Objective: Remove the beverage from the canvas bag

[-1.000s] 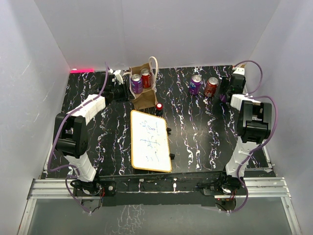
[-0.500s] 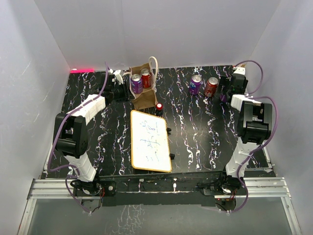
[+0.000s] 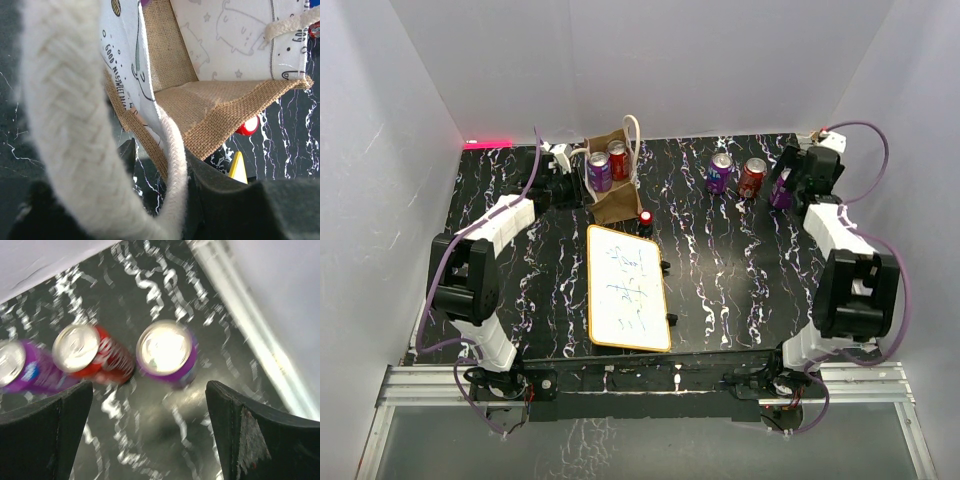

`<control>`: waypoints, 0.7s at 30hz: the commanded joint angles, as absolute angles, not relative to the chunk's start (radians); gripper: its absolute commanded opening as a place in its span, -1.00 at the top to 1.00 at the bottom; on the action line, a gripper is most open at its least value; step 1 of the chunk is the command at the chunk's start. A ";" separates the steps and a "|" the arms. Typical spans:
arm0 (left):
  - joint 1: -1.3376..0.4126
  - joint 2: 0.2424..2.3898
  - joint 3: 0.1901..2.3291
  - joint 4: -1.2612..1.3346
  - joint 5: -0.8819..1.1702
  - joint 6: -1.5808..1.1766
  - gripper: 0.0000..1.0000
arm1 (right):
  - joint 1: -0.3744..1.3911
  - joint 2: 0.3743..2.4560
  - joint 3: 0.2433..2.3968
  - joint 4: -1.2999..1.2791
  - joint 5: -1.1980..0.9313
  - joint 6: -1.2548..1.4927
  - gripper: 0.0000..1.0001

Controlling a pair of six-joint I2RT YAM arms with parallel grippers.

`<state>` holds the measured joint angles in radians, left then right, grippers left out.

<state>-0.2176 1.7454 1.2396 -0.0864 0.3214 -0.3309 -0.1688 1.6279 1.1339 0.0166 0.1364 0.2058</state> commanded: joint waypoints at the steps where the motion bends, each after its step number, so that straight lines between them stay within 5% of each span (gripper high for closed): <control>1: -0.217 1.687 1.217 -0.129 0.314 -0.303 0.27 | -0.087 1.508 1.011 -0.034 -0.016 0.404 -0.97; 11: -0.217 1.720 1.229 -0.126 0.326 -0.301 0.26 | 0.432 1.480 1.166 -0.066 -0.113 0.242 -0.89; 15: -0.208 1.735 1.233 -0.112 0.388 -0.365 0.26 | 0.544 1.596 1.302 -0.008 -0.141 0.204 -0.54; 19: -0.197 1.751 1.219 -0.034 0.478 -0.443 0.26 | 0.625 1.780 1.510 -0.066 -0.095 0.128 -0.50; 21: -0.187 1.748 1.219 -0.025 0.475 -0.468 0.25 | 0.635 1.863 1.600 -0.088 -0.052 0.131 -0.31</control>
<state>-0.2016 1.7470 1.2247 -0.0410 0.3935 -0.3965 0.6037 1.7226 1.4487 -0.0719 -0.1223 0.1894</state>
